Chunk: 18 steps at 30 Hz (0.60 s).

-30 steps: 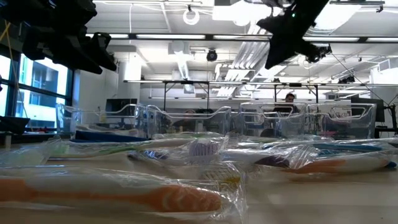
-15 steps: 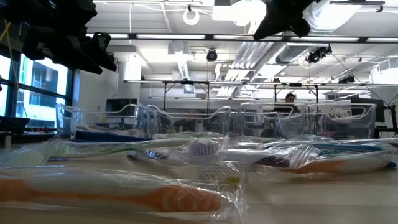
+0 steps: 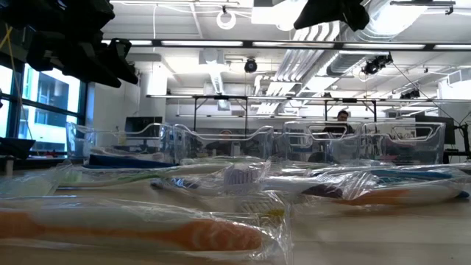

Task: Pick & Place Toothbrushes
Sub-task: Put the green toothbrush into the middle left transparent bin

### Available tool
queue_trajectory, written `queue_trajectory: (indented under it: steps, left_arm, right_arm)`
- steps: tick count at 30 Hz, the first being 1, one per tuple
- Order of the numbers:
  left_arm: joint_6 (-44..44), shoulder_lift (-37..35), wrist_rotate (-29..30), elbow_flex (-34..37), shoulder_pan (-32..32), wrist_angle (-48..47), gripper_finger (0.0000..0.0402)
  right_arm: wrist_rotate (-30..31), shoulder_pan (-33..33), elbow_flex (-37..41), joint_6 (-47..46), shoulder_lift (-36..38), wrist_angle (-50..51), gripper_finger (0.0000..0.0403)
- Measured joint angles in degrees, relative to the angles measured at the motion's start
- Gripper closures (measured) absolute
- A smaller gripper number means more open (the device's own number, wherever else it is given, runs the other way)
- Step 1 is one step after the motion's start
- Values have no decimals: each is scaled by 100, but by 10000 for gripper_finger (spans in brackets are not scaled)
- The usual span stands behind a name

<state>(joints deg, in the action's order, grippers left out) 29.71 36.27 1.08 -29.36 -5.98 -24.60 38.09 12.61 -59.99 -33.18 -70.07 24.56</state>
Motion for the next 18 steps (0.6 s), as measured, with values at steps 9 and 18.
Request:
queue_trajectory:
  steps: [9,18]
  left_arm:
    - [-2,-2,0,0,-2,0,192]
    - [0,0,0,0,-1,0,192]
  right_arm:
    - [237,517,4,-726,-826,-1,400]
    - [363,833,4,-1531,-1501,-3,400]
